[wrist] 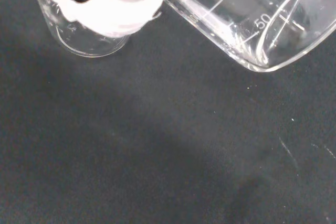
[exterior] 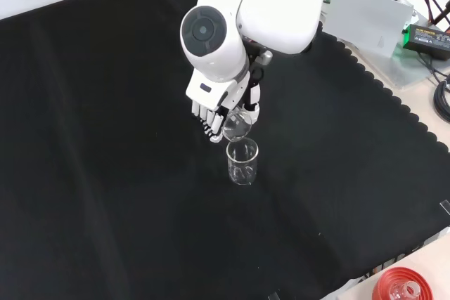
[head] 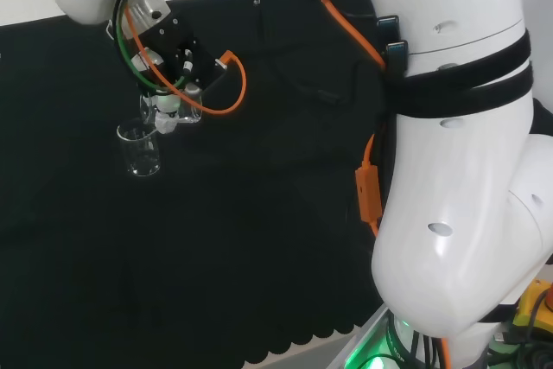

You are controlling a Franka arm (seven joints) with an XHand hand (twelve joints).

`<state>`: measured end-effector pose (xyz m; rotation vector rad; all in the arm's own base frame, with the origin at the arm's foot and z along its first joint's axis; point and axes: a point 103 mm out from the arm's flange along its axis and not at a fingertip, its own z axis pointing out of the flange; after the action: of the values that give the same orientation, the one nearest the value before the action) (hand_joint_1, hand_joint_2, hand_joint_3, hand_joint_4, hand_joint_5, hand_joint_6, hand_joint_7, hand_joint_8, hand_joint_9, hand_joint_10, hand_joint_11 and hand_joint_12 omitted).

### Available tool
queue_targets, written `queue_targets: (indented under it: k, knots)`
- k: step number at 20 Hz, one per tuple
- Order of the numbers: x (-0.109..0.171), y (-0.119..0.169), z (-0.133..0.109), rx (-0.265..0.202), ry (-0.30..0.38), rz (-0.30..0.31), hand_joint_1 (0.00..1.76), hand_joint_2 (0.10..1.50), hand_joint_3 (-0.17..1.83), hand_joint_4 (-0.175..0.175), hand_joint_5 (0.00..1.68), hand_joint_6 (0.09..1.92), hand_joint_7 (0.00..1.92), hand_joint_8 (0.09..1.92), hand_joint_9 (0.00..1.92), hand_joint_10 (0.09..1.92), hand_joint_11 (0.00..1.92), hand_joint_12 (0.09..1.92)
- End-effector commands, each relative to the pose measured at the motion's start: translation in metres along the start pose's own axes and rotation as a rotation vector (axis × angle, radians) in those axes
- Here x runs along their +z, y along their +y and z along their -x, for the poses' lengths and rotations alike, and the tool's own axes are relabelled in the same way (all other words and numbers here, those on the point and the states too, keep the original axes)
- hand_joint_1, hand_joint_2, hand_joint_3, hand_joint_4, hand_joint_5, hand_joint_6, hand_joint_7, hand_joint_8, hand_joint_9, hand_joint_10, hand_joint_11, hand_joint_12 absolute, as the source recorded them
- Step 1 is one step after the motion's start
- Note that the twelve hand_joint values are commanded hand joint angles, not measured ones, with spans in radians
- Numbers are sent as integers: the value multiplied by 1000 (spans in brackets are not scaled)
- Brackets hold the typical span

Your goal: Pour the water from the handheld beaker into the one on the table.

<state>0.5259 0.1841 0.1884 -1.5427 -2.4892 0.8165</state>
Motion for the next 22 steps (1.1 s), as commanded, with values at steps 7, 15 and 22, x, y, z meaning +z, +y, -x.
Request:
queue_targets:
  k: [7,15,22]
  knots:
    - [-5,2,-2,12,-70,-37,1278,1065,-175,17,1199,786,1514,87,1290,500,918,1003]
    - [-9,3,-7,23,-109,-53,1278,1065,-175,18,1197,789,1514,87,1287,505,922,999]
    - [-9,4,-10,20,-128,-64,1278,1066,-175,18,1195,791,1515,87,1285,510,924,995]
